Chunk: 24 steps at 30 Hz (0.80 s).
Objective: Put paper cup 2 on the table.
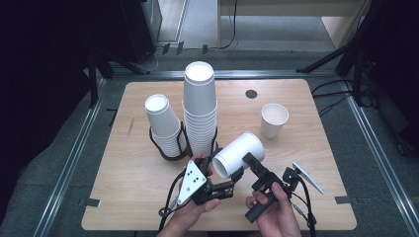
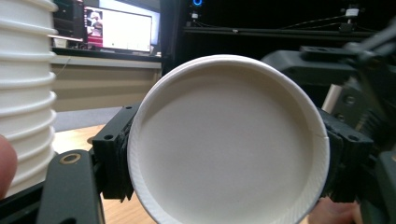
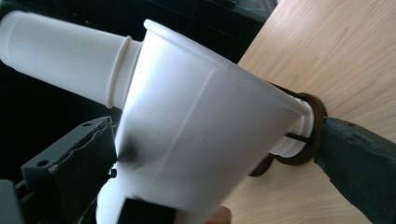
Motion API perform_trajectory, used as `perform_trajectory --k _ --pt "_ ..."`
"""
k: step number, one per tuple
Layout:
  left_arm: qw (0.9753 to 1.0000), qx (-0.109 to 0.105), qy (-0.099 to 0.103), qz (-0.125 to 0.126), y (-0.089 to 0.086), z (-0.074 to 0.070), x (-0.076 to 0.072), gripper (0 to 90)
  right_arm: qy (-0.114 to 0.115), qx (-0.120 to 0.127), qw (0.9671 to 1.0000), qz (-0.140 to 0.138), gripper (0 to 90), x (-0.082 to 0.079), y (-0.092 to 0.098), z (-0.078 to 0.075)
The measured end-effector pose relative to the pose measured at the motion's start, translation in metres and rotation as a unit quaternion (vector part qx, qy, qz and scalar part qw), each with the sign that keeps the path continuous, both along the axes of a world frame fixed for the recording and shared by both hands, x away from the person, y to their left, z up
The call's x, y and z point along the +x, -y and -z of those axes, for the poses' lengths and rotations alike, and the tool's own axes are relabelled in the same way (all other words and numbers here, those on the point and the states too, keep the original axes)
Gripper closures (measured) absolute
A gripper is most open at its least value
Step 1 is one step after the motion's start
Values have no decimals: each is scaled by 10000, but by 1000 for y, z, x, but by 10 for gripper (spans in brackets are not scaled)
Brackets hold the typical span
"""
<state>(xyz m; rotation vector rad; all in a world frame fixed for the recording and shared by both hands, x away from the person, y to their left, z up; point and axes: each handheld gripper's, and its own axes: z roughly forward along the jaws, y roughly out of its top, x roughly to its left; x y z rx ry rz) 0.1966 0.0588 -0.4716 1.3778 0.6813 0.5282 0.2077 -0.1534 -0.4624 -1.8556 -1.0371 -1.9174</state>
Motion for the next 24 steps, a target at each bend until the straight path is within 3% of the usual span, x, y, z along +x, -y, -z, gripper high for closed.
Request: perform_trajectory --k 5,16,21,24 --pt "10000 21 -23 14 4 2 -2 225 -105 151 9998 70 0 5 3 1" --pt "9998 134 -99 78 6 6 -4 226 -319 474 9984 -55 0 12 0 8" --pt "9994 284 -68 165 14 9 -8 226 -357 474 9982 -96 0 14 -4 13" --pt "9995 248 -91 175 12 9 -7 226 -319 622 9975 -70 19 15 -1 14"
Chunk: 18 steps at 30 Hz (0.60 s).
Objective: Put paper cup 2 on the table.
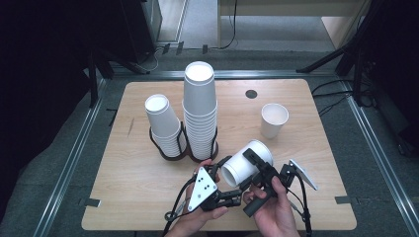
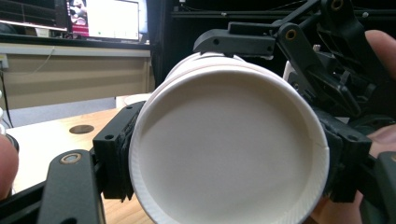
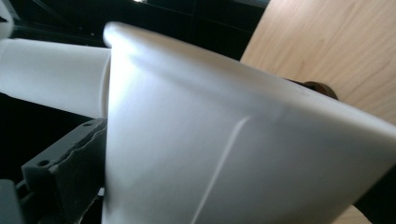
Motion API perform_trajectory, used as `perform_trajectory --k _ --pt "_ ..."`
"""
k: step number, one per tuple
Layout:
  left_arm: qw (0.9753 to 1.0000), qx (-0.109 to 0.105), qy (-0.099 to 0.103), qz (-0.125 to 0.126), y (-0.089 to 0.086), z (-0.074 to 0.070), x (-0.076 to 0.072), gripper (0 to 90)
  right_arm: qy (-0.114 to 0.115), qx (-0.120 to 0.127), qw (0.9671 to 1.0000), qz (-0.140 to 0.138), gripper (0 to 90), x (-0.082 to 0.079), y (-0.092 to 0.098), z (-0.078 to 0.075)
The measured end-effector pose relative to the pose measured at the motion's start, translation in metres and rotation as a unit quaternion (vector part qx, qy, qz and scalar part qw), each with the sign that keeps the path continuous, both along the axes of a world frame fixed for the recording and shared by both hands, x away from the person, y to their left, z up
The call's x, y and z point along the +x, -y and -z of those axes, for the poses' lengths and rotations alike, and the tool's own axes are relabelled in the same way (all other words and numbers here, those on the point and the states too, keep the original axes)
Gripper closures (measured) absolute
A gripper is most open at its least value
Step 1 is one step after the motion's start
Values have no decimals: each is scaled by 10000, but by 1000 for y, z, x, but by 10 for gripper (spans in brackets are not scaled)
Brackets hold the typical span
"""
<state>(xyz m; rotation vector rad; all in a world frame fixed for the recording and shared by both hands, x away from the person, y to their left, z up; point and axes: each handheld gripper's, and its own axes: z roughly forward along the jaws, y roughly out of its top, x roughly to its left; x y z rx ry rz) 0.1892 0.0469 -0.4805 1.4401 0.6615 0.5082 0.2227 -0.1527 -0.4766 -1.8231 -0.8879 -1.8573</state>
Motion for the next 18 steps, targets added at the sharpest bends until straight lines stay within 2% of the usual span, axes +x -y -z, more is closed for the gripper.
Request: perform_trajectory --k 5,8,10,13,15,16,18 --pt "9999 -34 -29 105 -1 1 2 225 171 44 9998 115 93 -1 2 1" --pt "9994 -32 -61 342 -7 1 6 219 400 -105 9988 254 116 -5 0 -1" --pt "9989 -55 -98 449 -11 0 7 212 494 -181 9983 245 128 -7 -2 -3" --pt "9979 -178 -262 560 -16 -1 9 213 715 -359 9961 363 135 -8 -2 -6" --pt "9976 -66 -354 584 -17 -3 9 199 954 -535 9928 485 136 -10 -1 -9" --pt "9975 50 -418 569 -18 -4 10 148 1076 -565 9911 551 136 -11 -1 -11" --pt "9972 61 -505 552 -20 -5 11 97 1231 -683 9879 650 137 -11 2 -15"
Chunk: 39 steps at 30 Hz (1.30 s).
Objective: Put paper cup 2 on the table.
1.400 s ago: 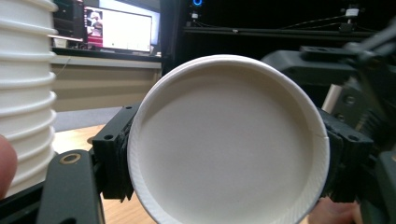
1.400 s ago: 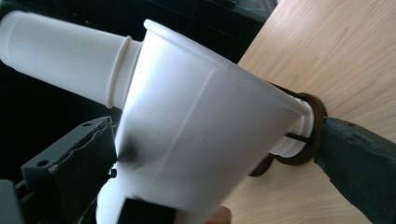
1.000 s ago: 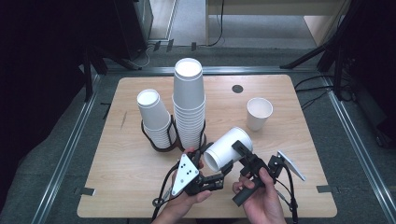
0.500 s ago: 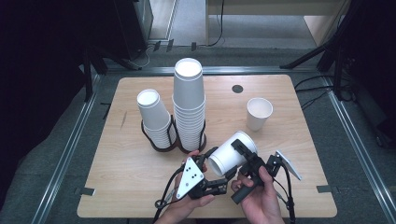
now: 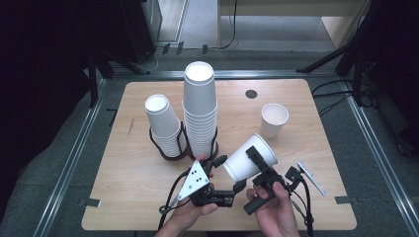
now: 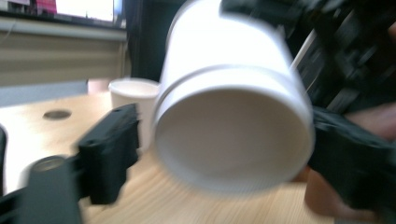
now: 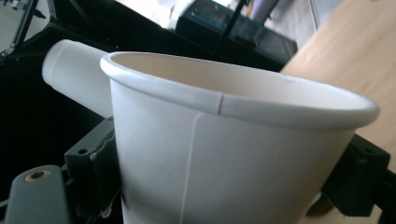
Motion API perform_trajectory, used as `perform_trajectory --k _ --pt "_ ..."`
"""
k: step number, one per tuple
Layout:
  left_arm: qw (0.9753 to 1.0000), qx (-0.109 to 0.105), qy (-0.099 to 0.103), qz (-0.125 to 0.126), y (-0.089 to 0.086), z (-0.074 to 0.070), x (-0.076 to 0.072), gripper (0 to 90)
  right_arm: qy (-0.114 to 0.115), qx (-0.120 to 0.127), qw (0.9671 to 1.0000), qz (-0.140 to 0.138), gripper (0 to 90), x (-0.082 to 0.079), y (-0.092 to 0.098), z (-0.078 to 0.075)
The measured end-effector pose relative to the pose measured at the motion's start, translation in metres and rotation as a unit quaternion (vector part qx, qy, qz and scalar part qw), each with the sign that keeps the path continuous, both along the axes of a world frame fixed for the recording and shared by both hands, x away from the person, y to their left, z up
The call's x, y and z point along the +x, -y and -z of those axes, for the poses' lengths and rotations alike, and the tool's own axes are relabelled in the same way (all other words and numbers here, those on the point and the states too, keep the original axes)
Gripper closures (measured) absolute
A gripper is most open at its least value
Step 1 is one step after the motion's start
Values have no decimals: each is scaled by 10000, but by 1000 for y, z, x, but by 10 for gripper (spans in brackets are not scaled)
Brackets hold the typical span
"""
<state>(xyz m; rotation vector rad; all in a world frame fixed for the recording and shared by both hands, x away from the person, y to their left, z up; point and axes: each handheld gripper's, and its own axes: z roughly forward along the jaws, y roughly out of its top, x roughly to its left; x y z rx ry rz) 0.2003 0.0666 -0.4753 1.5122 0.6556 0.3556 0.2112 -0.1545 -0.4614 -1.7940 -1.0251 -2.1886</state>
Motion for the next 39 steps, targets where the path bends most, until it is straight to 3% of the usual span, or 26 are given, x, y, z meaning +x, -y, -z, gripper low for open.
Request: perform_trajectory --k 3,6,11,12,15,18,19,22,23,25,26,28,32,34,35,36,37,39 --pt "9999 -93 -121 -56 -4 -1 2 25 339 -251 9988 254 137 1 6 -5" --pt "9997 -87 -172 -157 -8 -2 4 12 592 -412 9962 492 137 2 12 -8" --pt "9995 -65 -195 -226 -13 -3 5 12 1108 -917 9861 832 138 3 19 -15" --pt "9995 -61 -198 -224 -13 -3 6 12 1200 -1039 9833 893 138 3 20 -16" --pt "9995 -17 -210 -227 -14 -3 6 12 1520 -1556 9689 1176 139 5 25 -20" --pt "9995 32 -238 -218 -13 -2 6 12 1636 -1835 9605 1305 139 6 28 -21" --pt "9995 39 -238 -223 -13 -2 6 12 1752 -2093 9514 1426 139 6 29 -21" --pt "9994 42 -246 -250 -13 -2 6 12 1893 -2483 9373 1551 139 7 30 -21" --pt "9993 53 -251 -261 -14 -1 6 12 1872 -2558 9355 1560 139 7 30 -21" --pt "9992 90 -267 -286 -15 -1 7 12 1777 -2639 9362 1496 139 9 32 -21" --pt "9991 95 -280 -302 -15 0 7 12 1798 -2725 9329 1523 139 10 32 -20" --pt "9990 95 -293 -316 -17 0 8 12 1881 -2940 9236 1588 139 11 31 -18" --pt "9988 124 -301 -360 -20 1 9 12 2077 -3520 8968 1694 139 14 28 -13" --pt "9986 149 -319 -388 -21 1 9 12 2110 -3693 8887 1711 139 16 27 -10" --pt "9985 150 -330 -404 -22 1 9 12 2175 -3892 8776 1761 139 17 26 -7" --pt "9985 164 -326 -418 -22 1 9 12 2212 -4039 8693 1797 139 18 25 -5" --pt "9983 175 -333 -447 -23 1 9 12 2221 -4103 8661 1795 139 19 25 -3" --pt "9982 193 -335 -469 -24 1 9 12 2278 -4375 8504 1830 139 22 24 3"
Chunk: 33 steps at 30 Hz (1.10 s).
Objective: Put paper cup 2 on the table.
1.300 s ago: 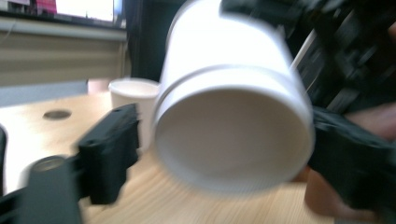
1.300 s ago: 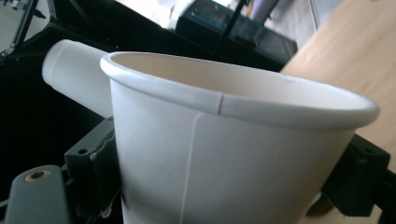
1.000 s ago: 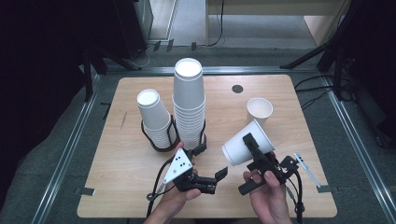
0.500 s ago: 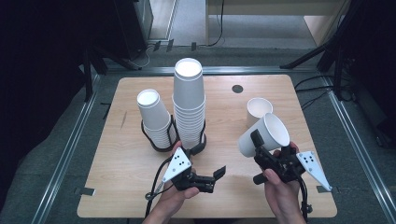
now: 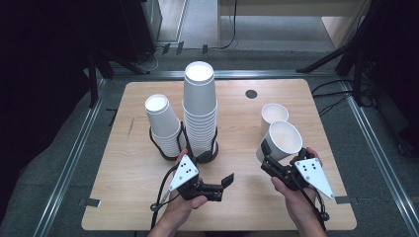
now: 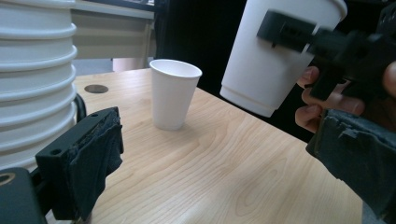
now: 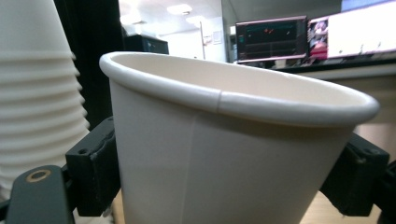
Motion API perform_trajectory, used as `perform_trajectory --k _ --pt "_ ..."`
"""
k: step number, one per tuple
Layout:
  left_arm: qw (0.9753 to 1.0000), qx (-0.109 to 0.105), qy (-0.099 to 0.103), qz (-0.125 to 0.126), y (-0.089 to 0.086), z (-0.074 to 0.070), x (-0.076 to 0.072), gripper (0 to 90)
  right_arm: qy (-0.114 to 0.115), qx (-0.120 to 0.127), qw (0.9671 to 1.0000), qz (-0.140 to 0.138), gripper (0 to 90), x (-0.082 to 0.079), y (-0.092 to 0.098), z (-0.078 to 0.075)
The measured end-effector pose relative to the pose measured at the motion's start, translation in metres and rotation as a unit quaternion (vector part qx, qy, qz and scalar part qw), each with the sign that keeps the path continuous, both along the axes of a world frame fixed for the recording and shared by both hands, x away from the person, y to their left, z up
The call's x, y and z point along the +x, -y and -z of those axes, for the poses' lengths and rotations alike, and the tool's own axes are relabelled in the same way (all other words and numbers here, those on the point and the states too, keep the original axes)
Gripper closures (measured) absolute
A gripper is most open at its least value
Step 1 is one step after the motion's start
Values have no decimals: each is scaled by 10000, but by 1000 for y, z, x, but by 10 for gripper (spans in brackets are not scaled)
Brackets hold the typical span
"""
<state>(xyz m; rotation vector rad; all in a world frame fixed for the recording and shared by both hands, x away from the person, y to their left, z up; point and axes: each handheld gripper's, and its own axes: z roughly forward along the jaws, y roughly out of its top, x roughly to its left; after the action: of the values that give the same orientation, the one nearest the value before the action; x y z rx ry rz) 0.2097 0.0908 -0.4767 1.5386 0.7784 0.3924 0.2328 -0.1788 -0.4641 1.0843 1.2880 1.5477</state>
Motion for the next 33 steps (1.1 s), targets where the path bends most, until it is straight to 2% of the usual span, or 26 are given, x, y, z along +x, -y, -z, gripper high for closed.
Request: perform_trajectory --k 4,9,14,16,22,33 --pt "10000 -9 -18 -46 -3 0 0 12 -29 -361 9993 138 139 7 0 12" --pt "10000 1 -42 -90 -5 1 0 12 -124 -550 9980 273 139 17 5 26" --pt "9999 9 -80 -130 -8 2 0 12 -329 -658 9965 395 139 26 11 40" --pt "9999 28 -89 -145 -9 3 0 12 -396 -774 9953 428 139 30 12 47" --pt "9998 28 -107 -191 -12 4 -1 12 -528 -979 9932 335 139 36 10 59" --pt "9995 54 -130 -298 -19 5 -3 12 -635 -1173 9909 175 138 44 6 65"
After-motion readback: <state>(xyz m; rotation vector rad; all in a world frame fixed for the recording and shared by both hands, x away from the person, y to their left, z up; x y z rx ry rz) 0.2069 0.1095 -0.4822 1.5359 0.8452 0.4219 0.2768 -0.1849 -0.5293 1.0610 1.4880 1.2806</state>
